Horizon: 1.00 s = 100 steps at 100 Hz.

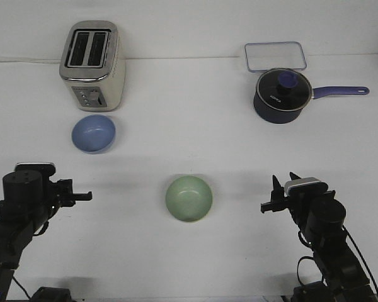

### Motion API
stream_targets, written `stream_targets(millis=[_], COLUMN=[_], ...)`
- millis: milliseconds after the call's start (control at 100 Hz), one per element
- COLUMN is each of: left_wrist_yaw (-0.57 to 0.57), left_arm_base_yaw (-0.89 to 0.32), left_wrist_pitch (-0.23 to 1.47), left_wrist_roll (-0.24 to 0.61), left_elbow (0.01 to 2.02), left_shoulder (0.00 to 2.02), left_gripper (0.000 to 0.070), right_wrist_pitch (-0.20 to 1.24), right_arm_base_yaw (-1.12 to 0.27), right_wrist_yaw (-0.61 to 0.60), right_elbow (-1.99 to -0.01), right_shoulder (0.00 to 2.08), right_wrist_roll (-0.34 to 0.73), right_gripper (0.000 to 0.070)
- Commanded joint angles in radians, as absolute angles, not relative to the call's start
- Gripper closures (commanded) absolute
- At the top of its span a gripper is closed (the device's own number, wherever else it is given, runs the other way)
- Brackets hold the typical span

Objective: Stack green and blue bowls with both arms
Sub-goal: 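Reach the left gripper forward to the light blue bowl rim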

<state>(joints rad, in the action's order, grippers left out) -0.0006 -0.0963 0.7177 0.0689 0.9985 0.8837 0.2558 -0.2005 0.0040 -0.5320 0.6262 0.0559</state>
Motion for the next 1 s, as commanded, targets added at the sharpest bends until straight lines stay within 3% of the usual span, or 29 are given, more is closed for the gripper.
stream_targets(millis=[0,280,390,460,550,710,990], left_wrist_yaw=[-0.003,-0.003,-0.004,-0.003,-0.003,-0.004,-0.004], left_arm_base_yaw=[-0.099,-0.099,-0.098,-0.098,-0.098,-0.089,0.006], left_wrist_pitch=[0.710,0.669,0.672,0.672,0.671,0.667,0.627], left_wrist_roll=[0.065,0.072,0.077,0.080,0.080,0.083,0.080], left_elbow=[1.020,1.020,1.020,1.020,1.020,1.049,1.264], left_shoulder=[0.899,0.916,0.916,0.916,0.916,0.972,1.302], left_gripper=[0.0687,0.0662,0.0390,0.0305,0.0298,0.0198,0.0198], right_wrist_pitch=[0.247,0.246,0.246,0.246,0.246,0.246,0.244], right_arm_base_yaw=[-0.201,-0.201,-0.201,-0.201,-0.201,-0.201,-0.201], right_wrist_yaw=[0.007,0.008,0.008,0.008,0.008,0.008,0.008], right_elbow=[-0.534,-0.534,-0.534,-0.534,-0.534,-0.534,-0.534], right_shoulder=[0.629,0.629,0.629,0.629,0.629,0.629,0.629], right_wrist_roll=[0.052,0.052,0.052,0.052,0.052,0.052,0.056], right_gripper=[0.0379,0.0379,0.0379,0.0379,0.0379,0.0379,0.0379])
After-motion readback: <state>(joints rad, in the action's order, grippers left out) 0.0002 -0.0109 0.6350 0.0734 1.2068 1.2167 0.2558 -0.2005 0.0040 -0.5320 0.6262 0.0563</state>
